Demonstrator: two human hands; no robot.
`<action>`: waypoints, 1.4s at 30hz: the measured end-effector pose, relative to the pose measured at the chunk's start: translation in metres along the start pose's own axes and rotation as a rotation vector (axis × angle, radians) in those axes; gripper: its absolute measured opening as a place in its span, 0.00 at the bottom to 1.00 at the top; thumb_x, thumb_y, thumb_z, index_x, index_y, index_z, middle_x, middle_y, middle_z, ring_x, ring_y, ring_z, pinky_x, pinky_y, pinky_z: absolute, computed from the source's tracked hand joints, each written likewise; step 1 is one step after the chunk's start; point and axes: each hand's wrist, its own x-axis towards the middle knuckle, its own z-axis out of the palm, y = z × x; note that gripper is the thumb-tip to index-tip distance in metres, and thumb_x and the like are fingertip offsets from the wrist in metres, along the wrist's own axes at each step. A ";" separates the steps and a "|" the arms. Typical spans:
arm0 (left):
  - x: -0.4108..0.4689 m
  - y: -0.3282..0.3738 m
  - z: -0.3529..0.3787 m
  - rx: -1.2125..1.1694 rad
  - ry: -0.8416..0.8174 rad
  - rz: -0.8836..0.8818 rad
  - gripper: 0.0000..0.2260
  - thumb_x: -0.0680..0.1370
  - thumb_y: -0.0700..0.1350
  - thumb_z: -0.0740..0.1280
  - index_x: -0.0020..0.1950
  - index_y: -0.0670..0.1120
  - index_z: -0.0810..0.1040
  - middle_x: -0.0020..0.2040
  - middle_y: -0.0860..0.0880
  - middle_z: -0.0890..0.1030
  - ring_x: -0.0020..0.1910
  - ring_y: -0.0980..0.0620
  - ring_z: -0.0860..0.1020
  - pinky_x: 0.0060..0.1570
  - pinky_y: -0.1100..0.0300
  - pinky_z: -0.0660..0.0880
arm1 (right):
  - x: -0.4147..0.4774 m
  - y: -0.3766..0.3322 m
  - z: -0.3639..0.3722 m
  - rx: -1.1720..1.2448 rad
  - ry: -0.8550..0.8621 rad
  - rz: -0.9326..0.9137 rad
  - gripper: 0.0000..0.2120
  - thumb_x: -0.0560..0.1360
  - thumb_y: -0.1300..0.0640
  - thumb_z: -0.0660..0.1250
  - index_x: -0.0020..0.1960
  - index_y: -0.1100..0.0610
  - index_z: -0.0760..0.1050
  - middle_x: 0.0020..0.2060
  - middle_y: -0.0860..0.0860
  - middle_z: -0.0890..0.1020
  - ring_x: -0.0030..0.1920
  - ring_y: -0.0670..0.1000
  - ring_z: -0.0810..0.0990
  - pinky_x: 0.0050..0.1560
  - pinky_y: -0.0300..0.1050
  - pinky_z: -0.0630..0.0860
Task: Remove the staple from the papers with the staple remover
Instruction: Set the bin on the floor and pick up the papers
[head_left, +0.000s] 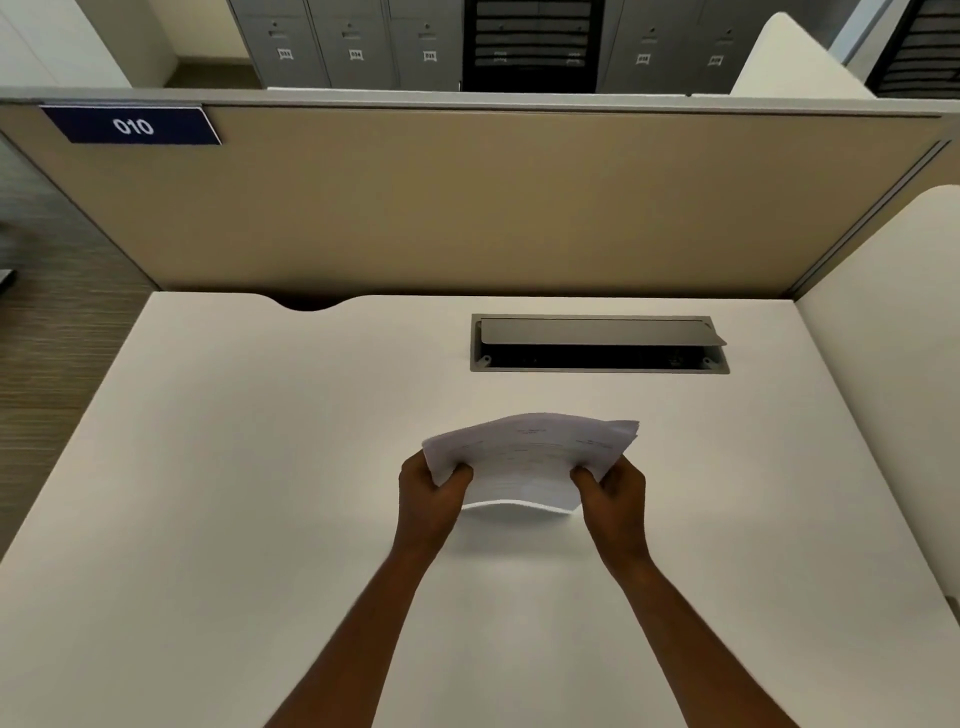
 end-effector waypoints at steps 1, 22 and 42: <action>-0.001 -0.001 0.000 0.012 -0.007 -0.010 0.08 0.69 0.44 0.67 0.44 0.41 0.81 0.41 0.35 0.80 0.39 0.48 0.77 0.40 0.52 0.74 | -0.001 0.002 0.000 -0.005 -0.006 0.014 0.05 0.70 0.60 0.67 0.45 0.56 0.79 0.36 0.46 0.82 0.39 0.46 0.80 0.42 0.42 0.77; 0.043 0.094 -0.018 -0.251 -0.083 0.116 0.12 0.85 0.50 0.62 0.61 0.44 0.80 0.52 0.43 0.85 0.49 0.48 0.84 0.48 0.53 0.82 | 0.021 -0.033 -0.012 0.082 -0.225 0.044 0.13 0.79 0.63 0.67 0.62 0.54 0.78 0.54 0.50 0.85 0.52 0.54 0.85 0.50 0.49 0.83; 0.018 0.068 0.008 -0.220 0.203 0.156 0.16 0.79 0.55 0.71 0.37 0.45 0.82 0.33 0.50 0.81 0.38 0.53 0.78 0.44 0.56 0.73 | 0.011 -0.024 0.012 0.180 -0.040 -0.046 0.05 0.70 0.60 0.68 0.45 0.60 0.77 0.38 0.62 0.78 0.40 0.56 0.75 0.44 0.53 0.72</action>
